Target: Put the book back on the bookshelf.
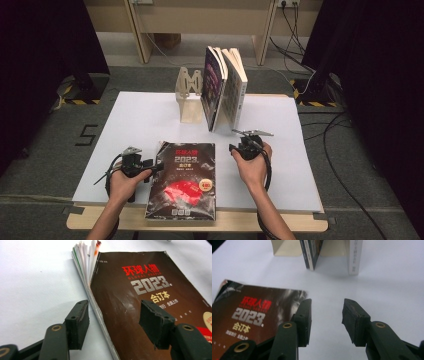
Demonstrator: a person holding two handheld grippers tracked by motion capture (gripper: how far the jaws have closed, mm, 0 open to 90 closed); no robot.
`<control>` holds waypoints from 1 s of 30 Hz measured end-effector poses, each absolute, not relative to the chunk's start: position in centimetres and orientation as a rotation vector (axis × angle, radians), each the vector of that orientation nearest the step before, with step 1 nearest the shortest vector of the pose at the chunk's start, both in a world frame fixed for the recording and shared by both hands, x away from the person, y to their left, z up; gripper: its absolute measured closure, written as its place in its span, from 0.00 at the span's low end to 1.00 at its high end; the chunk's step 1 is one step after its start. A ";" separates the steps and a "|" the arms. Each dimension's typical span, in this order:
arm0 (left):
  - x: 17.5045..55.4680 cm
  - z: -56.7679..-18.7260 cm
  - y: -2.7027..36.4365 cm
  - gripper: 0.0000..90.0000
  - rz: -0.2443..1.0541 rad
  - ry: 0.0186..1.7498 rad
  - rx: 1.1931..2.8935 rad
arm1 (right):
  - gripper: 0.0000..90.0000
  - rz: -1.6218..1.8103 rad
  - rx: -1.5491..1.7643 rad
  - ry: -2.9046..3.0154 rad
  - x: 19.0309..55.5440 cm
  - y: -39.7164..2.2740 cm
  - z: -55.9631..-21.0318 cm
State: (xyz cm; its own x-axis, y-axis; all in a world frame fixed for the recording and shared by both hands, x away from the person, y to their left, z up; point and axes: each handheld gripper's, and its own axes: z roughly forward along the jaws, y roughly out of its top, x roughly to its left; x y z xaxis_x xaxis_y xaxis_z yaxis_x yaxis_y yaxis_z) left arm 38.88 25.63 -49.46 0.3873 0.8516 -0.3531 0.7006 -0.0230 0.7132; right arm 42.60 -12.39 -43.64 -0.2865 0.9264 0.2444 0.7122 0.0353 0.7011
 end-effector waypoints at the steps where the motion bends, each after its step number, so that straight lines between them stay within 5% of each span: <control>1: 38.9 -49.5 25.6 0.46 0.215 1.361 1.767 | 0.66 1.097 1.682 2.047 42.5 -12.5 -43.9; 30: 38.7 -49.8 25.0 0.54 0.236 1.371 1.762 | 0.65 1.123 1.726 2.103 41.6 -13.0 -46.7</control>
